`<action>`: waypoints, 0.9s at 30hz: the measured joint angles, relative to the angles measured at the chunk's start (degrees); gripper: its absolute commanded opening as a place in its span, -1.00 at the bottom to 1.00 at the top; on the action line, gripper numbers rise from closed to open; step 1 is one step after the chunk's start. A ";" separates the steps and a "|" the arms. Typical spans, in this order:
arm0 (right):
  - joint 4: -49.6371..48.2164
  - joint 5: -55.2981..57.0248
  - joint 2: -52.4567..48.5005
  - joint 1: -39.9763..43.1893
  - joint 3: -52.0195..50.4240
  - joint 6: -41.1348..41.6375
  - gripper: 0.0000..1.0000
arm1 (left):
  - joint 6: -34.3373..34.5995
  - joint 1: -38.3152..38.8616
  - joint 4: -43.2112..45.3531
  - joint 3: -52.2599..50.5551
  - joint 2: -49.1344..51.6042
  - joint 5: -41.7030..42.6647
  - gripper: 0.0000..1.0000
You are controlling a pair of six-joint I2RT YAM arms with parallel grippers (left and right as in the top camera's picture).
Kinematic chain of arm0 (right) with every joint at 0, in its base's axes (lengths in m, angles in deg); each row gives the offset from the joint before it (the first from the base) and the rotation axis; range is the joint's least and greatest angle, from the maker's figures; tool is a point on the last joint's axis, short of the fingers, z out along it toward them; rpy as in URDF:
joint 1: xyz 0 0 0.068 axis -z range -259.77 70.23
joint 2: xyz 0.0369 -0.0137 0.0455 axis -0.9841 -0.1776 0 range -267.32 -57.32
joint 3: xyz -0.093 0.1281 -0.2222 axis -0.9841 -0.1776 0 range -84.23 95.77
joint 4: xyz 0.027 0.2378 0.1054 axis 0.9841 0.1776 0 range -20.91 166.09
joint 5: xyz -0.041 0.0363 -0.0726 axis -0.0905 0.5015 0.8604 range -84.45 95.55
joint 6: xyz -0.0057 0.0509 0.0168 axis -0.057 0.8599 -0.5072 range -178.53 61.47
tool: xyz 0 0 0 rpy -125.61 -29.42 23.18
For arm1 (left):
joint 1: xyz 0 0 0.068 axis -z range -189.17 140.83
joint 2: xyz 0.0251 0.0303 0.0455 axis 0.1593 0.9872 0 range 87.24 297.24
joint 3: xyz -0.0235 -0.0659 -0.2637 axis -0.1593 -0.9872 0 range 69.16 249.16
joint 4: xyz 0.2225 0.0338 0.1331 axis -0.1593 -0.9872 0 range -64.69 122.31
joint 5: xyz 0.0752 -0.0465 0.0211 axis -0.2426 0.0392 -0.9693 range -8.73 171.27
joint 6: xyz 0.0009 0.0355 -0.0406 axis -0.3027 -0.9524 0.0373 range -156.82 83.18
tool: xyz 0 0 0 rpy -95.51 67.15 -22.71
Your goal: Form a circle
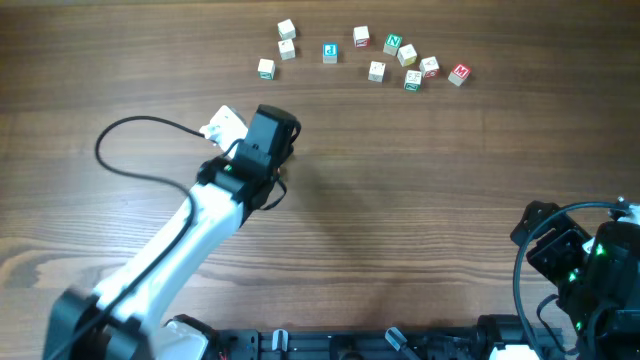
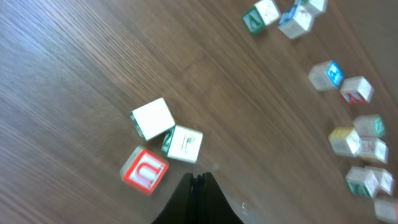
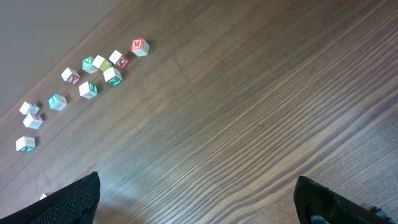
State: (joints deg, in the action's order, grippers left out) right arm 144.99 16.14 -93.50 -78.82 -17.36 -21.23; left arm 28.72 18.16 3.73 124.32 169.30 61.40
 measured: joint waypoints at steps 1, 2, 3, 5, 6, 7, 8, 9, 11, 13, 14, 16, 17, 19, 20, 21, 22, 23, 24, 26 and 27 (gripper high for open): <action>-0.02 0.00 0.00 0.00 0.00 0.00 1.00 | -1.01 0.11 -2.71 0.02 -2.89 0.00 -0.19; 0.04 0.00 0.00 0.00 0.00 0.00 1.00 | -1.84 0.11 -4.83 0.00 -5.31 -0.04 0.31; 0.09 0.00 0.00 0.00 0.00 0.00 1.00 | -2.43 0.11 -7.06 0.02 -7.89 -0.09 1.00; 0.09 0.00 0.00 0.00 0.00 0.00 1.00 | -2.73 0.11 -10.80 0.02 -12.57 -0.04 1.00; 0.07 0.00 0.00 0.00 0.00 0.00 1.00 | -2.82 0.11 -11.43 0.02 -14.10 -0.02 1.00; 0.09 0.00 0.00 0.00 0.00 0.00 1.00 | -2.97 0.11 -11.80 0.02 -15.63 -0.02 1.00; 0.09 0.00 0.00 0.00 0.00 0.00 1.00 | -3.50 0.11 -12.31 0.02 -17.35 -0.02 1.00; 0.09 0.00 0.00 0.00 0.00 0.00 1.00 | -4.13 0.11 -13.42 0.02 -19.06 -0.17 1.00; 0.09 0.00 0.00 0.00 0.00 0.00 1.00 | -5.42 0.11 -15.43 0.02 -20.68 -0.39 1.00; 0.07 0.00 0.00 0.00 0.00 0.00 1.00 | -8.87 0.11 -19.89 0.11 -21.22 -1.01 1.00; 0.09 0.00 0.00 0.00 0.00 0.00 1.00 | -10.97 0.11 -22.38 0.09 -21.29 -1.38 1.00; 0.09 0.00 0.00 0.00 0.00 0.00 1.00 | -16.09 0.09 -27.17 -0.04 -21.42 -2.38 1.00; 0.09 0.00 0.00 0.00 0.00 0.00 1.00 | -18.67 -0.09 -26.77 -0.22 -21.75 -2.97 1.00; 0.04 0.00 0.00 0.00 0.00 0.00 1.00 | -24.61 -1.40 -20.22 -2.73 -25.24 -3.45 1.00; 0.04 0.00 0.00 0.00 0.00 0.00 1.00 | -27.67 -2.82 -15.52 -5.33 -29.27 -3.23 1.00; 0.09 0.00 0.00 0.00 0.00 0.00 1.00 | -29.99 -4.17 -11.37 -7.98 -33.29 -2.58 1.00; 0.09 0.00 0.00 0.00 0.00 0.00 1.00 | -32.22 -5.79 -7.21 -11.13 -37.97 -1.53 1.00; 0.09 -0.02 0.00 0.00 0.00 0.00 1.00 | -34.56 -7.91 -2.73 -14.97 -43.56 -0.04 1.00; 0.13 -0.02 0.00 0.00 0.00 0.00 1.00 | -35.87 -9.05 -1.55 -16.72 -46.49 0.52 1.00; 0.13 -0.02 -0.02 0.00 0.00 0.00 1.00 | -39.15 -13.09 6.62 -24.17 -54.18 3.85 1.00; 0.09 -0.02 -0.02 0.00 0.00 0.00 1.00 | -40.13 -14.86 10.34 -27.71 -56.61 5.42 1.00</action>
State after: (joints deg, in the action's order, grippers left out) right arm 145.07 16.11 -93.52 -78.82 -17.36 -21.23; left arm -11.41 3.30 14.07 96.61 112.69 66.82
